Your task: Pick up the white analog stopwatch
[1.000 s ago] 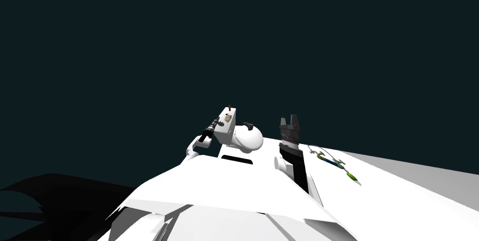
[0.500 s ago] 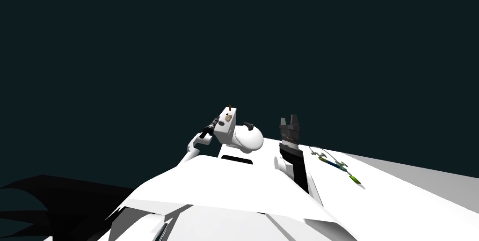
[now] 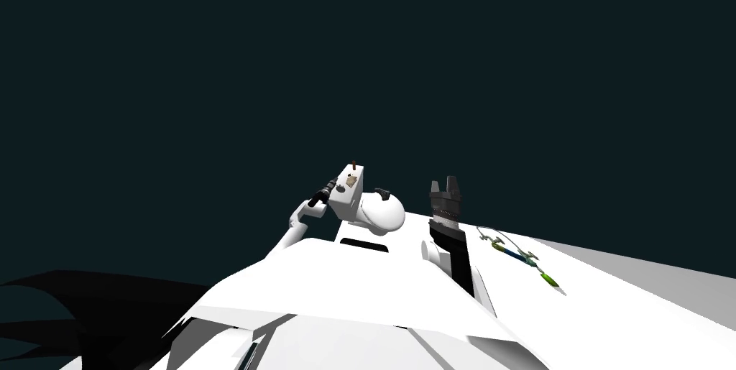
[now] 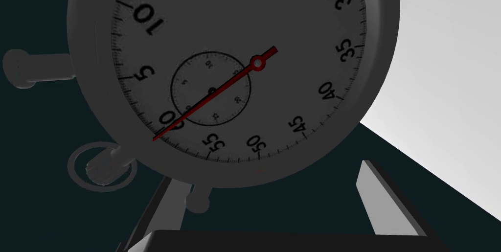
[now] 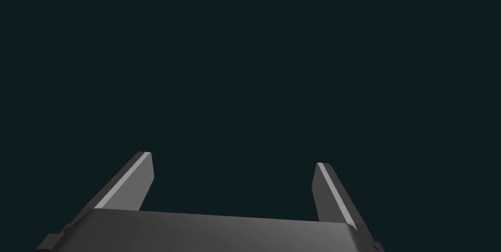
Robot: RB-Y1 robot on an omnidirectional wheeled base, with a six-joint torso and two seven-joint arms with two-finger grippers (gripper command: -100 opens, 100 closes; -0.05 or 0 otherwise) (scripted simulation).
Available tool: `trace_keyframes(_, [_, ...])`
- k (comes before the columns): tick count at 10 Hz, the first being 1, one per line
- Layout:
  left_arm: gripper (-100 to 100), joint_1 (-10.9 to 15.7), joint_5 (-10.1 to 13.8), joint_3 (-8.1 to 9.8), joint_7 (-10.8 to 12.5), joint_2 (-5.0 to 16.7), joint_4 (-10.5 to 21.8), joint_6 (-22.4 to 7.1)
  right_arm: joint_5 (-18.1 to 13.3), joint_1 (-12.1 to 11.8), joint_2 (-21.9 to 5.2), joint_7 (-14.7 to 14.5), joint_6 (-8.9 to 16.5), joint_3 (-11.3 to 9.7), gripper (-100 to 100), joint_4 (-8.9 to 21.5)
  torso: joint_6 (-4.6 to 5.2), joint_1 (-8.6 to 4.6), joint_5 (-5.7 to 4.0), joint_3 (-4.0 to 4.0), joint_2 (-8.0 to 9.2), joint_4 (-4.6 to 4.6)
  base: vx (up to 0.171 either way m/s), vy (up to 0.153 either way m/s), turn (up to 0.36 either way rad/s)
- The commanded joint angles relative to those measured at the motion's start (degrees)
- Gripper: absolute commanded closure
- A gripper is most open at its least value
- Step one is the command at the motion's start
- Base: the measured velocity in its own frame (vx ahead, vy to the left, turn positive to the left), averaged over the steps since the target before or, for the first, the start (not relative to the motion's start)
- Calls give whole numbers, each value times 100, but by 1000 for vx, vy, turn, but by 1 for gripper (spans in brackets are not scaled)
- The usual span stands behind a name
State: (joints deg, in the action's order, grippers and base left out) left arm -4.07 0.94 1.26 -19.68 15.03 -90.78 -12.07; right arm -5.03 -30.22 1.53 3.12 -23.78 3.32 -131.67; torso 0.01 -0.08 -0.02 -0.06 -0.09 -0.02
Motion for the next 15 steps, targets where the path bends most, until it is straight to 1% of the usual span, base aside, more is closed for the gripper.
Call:
trace_keyframes(1, [-100, 73, 70, -2, 18, 44, 10, -286, 0, 0, 0, 0, 0, 0, 0, 0, 0, 0, 0, 0, 0, 0, -3, -17, 32])
trace_keyframes(2, [-100, 73, 70, -2, 18, 44, 10, -358, 0, 0, 0, 0, 0, 0, 0, 0, 0, -1, 0, 0, 1, 0, -1, -11, 1])
trace_keyframes(3, [-100, 244, 216, -4, 51, 136, 5, -577, 0, 0, 0, 0, 0, 0, 0, 0, 0, 0, 0, 0, 1, 0, -1, -18, 61])
trace_keyframes(5, [-100, 244, 216, -4, 51, 136, 5, -826, 0, 0, 0, 0, 0, 0, 0, 0, 0, -3, 0, 0, 0, -1, -1, -16, 15])
trace_keyframes(6, [-100, 421, 364, -6, 87, 229, 2, -1009, 0, 0, 0, 0, 0, 0, 0, 0, 0, 0, 0, 0, 1, -1, -2, -18, 82])
trace_keyframes(8, [-100, 421, 364, -6, 87, 229, 2, -1307, 0, 0, 0, 0, 0, 0, 0, 0, 1, -3, 0, 0, 0, -1, -1, -16, 6])
trace_keyframes(9, [-100, 602, 513, -6, 126, 323, 2, -1478, 0, 0, 0, 0, 0, 0, 0, 0, 0, 0, 0, 0, 0, -1, 0, -17, 54])
trace_keyframes(11, [-100, 602, 513, -6, 126, 323, 2, -1800, 0, 0, 0, 0, 0, 0, 0, 0, 0, -3, 0, -1, -1, -1, 3, -19, 25])
trace_keyframes(12, [-100, 784, 660, -5, 167, 417, 6, -1983, 0, 0, 0, 0, 0, 0, 0, 0, 0, -1, 0, -1, 0, -1, -1, -22, 67])
trace_keyframes(14, [-100, 784, 660, -5, 167, 417, 6, -2300, 0, 0, 0, 0, 0, 0, 0, 0, 0, -5, -1, 0, 0, -1, 0, -19, 14])
trace_keyframes(15, [-100, 968, 806, -2, 211, 509, 13, -2447, 0, 0, 0, 0, 0, 0, 0, 0, 0, -1, 4, -3, 1, -7, 4, -23, 67])
